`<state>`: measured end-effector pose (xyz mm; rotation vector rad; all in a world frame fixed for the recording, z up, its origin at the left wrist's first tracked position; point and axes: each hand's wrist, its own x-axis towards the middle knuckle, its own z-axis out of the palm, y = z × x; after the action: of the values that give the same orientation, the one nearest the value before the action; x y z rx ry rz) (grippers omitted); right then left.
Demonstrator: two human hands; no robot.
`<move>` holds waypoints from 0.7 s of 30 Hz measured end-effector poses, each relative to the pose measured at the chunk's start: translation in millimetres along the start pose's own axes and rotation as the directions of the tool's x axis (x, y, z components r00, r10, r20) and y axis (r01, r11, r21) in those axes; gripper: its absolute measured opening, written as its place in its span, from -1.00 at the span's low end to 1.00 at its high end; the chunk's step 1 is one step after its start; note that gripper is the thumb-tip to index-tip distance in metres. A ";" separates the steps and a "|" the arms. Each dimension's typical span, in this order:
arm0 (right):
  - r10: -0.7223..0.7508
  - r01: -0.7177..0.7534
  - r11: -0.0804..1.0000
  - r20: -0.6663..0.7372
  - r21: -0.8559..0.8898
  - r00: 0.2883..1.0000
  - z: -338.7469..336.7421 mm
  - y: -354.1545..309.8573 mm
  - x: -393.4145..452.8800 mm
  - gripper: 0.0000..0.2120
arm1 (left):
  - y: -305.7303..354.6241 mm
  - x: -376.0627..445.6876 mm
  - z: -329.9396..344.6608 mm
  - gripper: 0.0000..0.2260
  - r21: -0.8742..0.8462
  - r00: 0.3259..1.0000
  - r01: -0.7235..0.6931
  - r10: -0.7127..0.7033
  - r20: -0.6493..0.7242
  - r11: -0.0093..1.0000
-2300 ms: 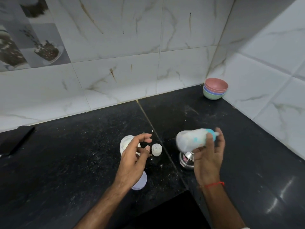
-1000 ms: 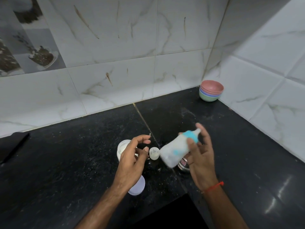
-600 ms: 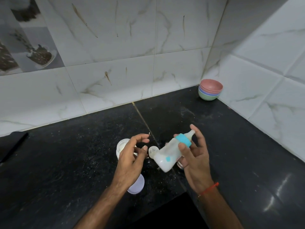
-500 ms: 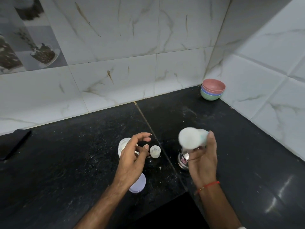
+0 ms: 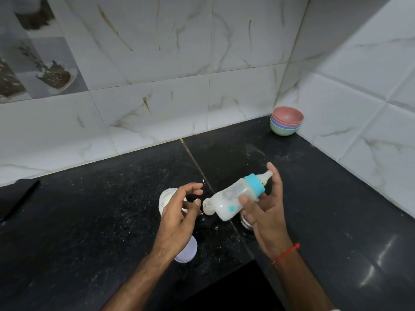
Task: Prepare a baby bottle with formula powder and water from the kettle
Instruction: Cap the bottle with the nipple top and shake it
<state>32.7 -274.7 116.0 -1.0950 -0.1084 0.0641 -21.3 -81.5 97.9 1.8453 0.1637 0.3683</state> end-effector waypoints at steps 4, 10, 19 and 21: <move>-0.017 0.069 0.976 -0.241 0.206 0.970 -3.9 2.8 8.7 -0.27 | 0.4 0.0 -1.9 -0.70 -0.010 1.000 0.013 -0.013 -0.010 1.000; -0.083 0.085 0.996 -0.127 0.010 0.988 -0.6 3.6 -1.0 -0.19 | 0.4 0.3 -1.6 -0.70 -0.001 1.000 0.008 -0.008 -0.011 1.000; -0.066 0.072 0.996 -0.112 0.050 0.992 0.4 -0.1 -0.3 -0.23 | -1.6 0.5 0.8 -0.69 -0.009 1.000 0.017 -0.017 -0.006 1.000; -0.027 0.089 0.963 -0.234 0.256 0.972 -1.8 -2.1 7.0 -0.36 | -1.0 1.5 0.5 -0.70 -0.012 1.000 0.018 -0.018 -0.011 1.000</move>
<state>39.9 -276.6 117.5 -0.8241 0.0741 -0.0991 -19.6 -81.2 97.1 1.8293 0.1854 0.3665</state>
